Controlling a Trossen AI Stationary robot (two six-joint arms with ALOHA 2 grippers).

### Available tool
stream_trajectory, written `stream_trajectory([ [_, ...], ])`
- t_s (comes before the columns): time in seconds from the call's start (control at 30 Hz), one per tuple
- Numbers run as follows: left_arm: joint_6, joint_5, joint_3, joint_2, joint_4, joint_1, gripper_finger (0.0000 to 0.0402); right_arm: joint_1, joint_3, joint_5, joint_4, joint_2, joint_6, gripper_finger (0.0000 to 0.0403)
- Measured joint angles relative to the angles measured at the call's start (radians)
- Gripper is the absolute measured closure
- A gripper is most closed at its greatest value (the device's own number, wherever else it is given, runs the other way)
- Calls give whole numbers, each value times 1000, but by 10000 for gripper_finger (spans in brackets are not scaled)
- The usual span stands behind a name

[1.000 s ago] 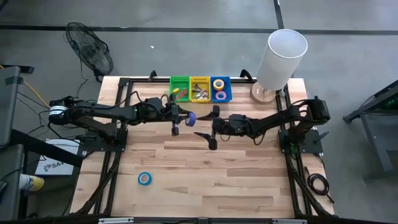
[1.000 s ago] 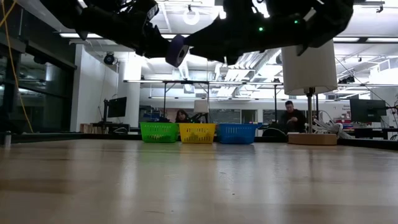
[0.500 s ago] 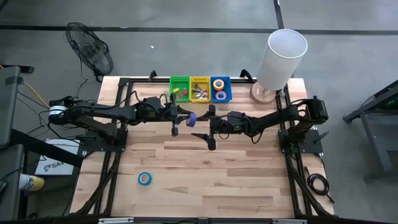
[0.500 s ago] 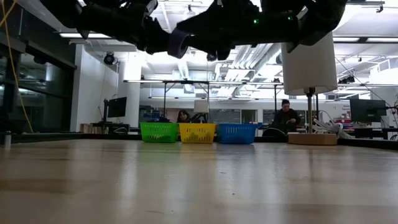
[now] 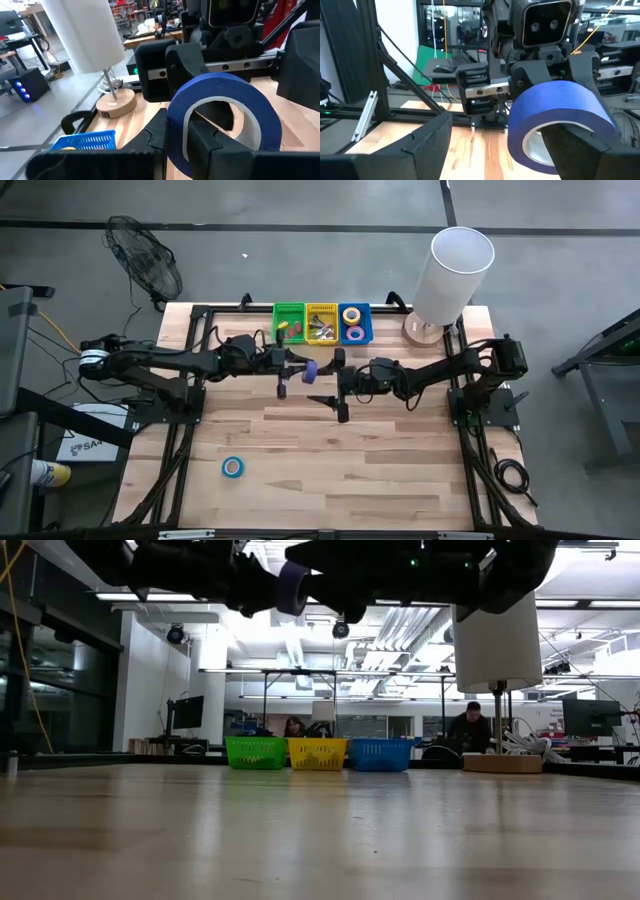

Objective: Pick and place Stapler, Stapler remover, tape
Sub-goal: Put the violet tape into the blue bin

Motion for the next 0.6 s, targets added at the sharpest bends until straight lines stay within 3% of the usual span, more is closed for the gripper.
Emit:
stream_trajectory([
  [0.2,1,8,0,20,36,1,368,0,0,2,-2,0,0,128],
  [0.6,2,7,0,33,46,2,368,0,0,51,-12,1,-10,215],
])
